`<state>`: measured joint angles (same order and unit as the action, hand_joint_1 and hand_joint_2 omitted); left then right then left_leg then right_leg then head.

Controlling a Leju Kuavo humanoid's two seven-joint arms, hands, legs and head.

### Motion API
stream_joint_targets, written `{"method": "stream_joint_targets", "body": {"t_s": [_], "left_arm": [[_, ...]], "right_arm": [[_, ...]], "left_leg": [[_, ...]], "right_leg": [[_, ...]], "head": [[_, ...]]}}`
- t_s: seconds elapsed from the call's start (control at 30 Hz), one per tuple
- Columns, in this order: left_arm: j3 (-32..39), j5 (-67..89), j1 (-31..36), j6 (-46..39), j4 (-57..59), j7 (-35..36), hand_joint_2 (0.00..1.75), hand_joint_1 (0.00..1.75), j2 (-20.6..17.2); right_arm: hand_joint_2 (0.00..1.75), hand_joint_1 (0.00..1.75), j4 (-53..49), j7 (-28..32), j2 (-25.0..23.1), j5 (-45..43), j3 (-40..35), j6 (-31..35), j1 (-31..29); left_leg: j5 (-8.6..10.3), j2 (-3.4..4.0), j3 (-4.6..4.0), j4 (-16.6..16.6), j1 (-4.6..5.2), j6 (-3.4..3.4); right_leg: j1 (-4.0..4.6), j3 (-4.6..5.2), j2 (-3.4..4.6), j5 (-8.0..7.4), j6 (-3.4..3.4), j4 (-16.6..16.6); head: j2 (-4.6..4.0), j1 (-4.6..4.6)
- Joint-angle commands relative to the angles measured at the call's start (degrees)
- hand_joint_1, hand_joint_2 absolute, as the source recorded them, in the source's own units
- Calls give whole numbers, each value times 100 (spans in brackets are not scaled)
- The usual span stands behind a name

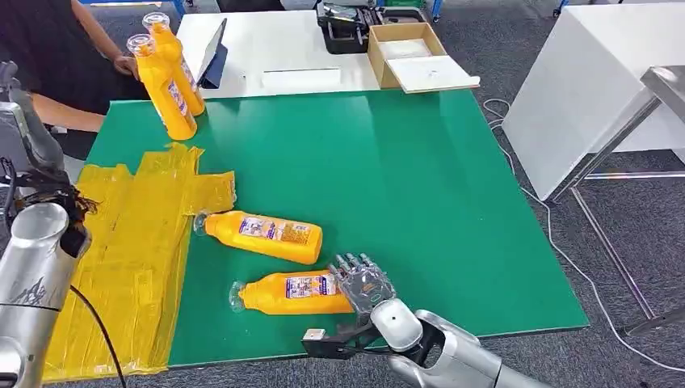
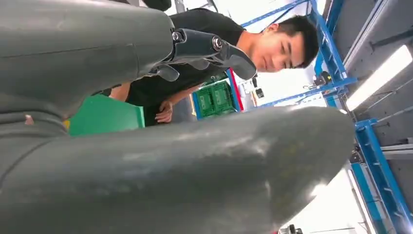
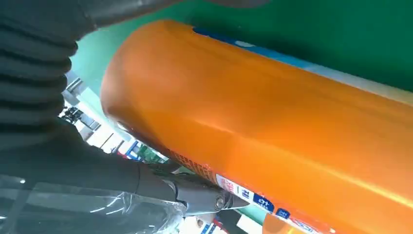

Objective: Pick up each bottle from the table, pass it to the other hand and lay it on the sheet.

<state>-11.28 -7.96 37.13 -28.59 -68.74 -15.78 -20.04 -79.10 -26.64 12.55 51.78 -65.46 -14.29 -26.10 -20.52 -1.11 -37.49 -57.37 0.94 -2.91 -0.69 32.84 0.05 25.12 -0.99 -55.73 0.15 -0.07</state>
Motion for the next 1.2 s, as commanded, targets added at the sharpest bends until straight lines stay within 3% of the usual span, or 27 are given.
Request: {"method": "stream_joint_targets", "body": {"t_s": [0.03,0.37,0.43,0.83,0.97,1.2], "left_arm": [[51,-17,73,31,76,24,0,0,-15],[84,-32,91,42,109,-9,0,0,29],[85,-33,90,44,108,-10,0,0,32],[50,-32,159,91,181,-9,0,0,45],[54,-27,183,127,168,-12,0,0,-7],[129,7,108,157,43,28,0,0,-40]], "right_arm": [[175,175,233,66,56,-90,8,-210,110],[175,175,336,72,33,-120,23,-189,110],[175,175,337,73,33,-122,23,-189,110],[175,175,355,103,16,-187,24,-169,28],[175,175,-212,-5,56,-449,480,87,-17],[175,175,-965,-94,133,-773,1069,-27,-44]], "left_leg": [[-5,0,12,4,-4,17],[-3,-2,14,5,-7,23],[0,-5,5,4,-4,15],[-7,-6,21,6,-6,31],[-5,-7,9,1,-5,25],[-2,2,-16,-6,-3,14]], "right_leg": [[3,-24,-6,5,5,8],[5,-24,-10,4,8,11],[3,26,-9,3,6,7],[5,-33,-13,10,11,12],[4,-3,-10,7,9,5],[1,-8,0,5,4,-4]], "head": [[0,0],[0,-2],[0,-2],[0,-2],[0,-2],[0,2]]}}
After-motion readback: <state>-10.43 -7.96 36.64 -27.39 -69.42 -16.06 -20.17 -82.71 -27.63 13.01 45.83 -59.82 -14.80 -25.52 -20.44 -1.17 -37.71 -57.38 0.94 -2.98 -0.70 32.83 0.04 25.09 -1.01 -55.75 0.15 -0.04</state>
